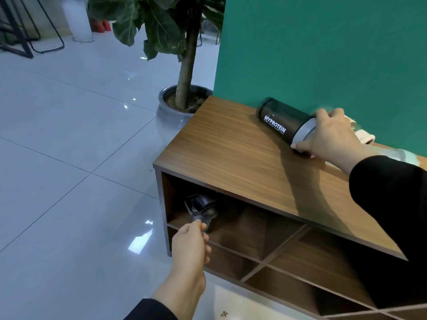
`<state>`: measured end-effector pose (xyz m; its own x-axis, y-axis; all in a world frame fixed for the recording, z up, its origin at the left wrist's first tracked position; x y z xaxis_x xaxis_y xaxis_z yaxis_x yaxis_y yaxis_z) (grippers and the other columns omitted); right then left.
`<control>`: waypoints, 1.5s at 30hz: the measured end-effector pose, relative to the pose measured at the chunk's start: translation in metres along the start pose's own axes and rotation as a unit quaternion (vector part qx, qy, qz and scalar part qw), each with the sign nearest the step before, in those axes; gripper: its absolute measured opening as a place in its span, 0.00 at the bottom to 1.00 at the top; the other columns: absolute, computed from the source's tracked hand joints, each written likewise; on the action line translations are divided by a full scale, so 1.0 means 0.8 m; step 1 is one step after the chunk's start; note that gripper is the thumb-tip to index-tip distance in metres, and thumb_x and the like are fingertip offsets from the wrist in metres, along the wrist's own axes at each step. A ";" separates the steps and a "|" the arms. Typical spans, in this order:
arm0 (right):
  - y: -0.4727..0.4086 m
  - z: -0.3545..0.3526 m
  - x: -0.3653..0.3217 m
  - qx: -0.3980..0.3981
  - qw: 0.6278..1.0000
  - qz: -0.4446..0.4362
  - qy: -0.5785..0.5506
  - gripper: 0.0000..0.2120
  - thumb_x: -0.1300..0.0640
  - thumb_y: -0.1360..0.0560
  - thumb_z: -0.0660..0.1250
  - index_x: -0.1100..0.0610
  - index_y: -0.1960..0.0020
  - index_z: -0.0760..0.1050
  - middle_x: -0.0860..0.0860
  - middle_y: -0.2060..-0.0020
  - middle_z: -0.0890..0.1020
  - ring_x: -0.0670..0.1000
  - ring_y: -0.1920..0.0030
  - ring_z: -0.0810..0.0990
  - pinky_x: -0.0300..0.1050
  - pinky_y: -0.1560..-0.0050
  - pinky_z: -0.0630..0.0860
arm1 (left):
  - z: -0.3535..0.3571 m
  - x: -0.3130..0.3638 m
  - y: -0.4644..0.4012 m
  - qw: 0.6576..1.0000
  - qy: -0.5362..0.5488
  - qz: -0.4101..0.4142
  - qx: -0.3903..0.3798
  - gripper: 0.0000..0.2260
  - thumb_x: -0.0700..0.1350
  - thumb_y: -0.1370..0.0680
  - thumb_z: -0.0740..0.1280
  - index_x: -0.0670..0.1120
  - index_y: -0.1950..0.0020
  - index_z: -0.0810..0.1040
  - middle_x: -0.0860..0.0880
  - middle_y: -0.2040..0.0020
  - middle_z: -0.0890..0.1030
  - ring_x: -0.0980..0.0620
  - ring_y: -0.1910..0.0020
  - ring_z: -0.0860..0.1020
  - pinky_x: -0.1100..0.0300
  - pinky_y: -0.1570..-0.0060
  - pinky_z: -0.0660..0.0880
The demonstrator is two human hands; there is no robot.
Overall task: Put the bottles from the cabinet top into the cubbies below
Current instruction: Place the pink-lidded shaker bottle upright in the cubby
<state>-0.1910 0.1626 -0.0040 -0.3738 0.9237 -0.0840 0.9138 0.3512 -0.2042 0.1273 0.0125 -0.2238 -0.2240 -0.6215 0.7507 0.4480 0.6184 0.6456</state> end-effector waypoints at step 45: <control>0.399 0.138 0.012 0.026 0.766 0.228 -0.601 0.45 0.71 0.45 0.85 0.47 0.38 0.67 0.52 0.40 0.75 0.54 0.40 0.76 0.43 0.43 0.76 | 0.031 -0.074 0.076 0.962 -0.091 -0.214 -0.140 0.24 0.61 0.26 0.72 0.45 0.39 0.80 0.39 0.49 0.87 0.40 0.50 0.86 0.49 0.60 0.85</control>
<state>0.0794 0.2664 -0.1780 0.0768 0.1291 -0.9887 0.9970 -0.0017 0.0772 0.1465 0.0987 -0.2255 -0.5761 -0.6810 0.4521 0.4902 0.1547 0.8578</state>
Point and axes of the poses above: each hand's wrist, its own y-axis away from the middle knuckle, its own z-axis out of the palm, x = y × z, the point moved 8 cm from there along -y, towards the middle knuckle
